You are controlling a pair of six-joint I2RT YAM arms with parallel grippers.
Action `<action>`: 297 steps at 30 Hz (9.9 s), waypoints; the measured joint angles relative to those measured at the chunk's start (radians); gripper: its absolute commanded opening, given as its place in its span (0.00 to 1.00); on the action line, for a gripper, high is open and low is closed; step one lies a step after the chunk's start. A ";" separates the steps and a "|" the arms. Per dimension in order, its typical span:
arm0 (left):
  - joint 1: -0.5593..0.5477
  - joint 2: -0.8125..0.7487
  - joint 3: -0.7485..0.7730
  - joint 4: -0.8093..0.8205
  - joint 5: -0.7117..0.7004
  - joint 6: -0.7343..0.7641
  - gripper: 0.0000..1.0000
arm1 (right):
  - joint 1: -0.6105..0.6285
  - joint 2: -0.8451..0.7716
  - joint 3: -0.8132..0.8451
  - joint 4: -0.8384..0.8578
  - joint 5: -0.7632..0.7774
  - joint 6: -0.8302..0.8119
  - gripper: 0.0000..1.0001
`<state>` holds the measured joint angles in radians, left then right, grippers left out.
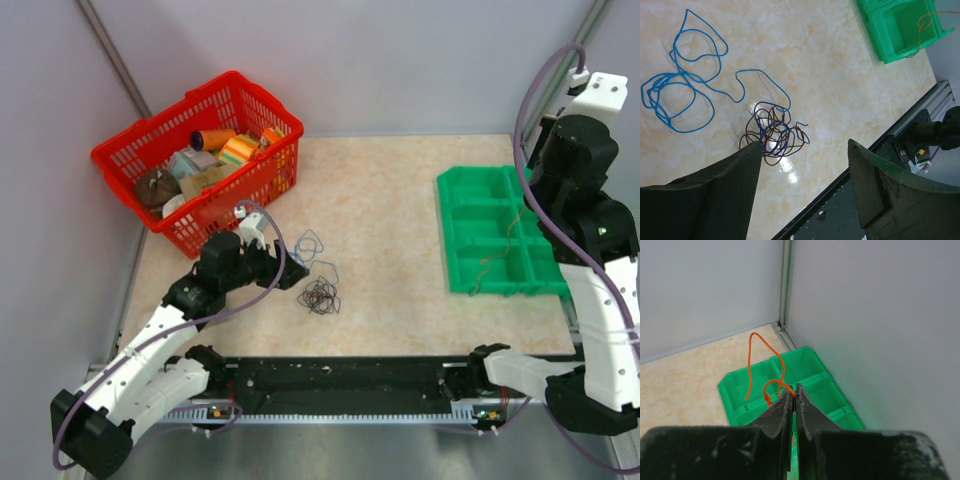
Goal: Untangle the cables
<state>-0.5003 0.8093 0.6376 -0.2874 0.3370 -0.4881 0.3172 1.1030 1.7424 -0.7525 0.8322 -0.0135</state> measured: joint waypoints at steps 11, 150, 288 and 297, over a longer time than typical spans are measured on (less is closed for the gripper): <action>0.000 0.019 0.000 -0.005 0.015 0.005 0.74 | -0.076 -0.005 -0.129 -0.060 0.071 0.093 0.00; -0.003 -0.167 -0.028 0.108 0.059 -0.216 0.85 | 0.534 0.120 -0.496 0.570 -0.732 0.299 0.00; -0.176 -0.501 0.385 -0.393 -0.999 0.064 0.00 | -0.476 0.205 -0.476 0.255 -0.622 0.458 0.00; -0.176 -0.501 0.366 -0.386 -0.957 0.044 0.00 | -0.476 0.225 -0.620 0.230 -0.523 0.477 0.00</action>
<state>-0.6765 0.3084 1.0035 -0.6731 -0.6197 -0.4442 -0.1593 1.3285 1.1229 -0.5228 0.3088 0.4637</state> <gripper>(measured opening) 0.013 0.005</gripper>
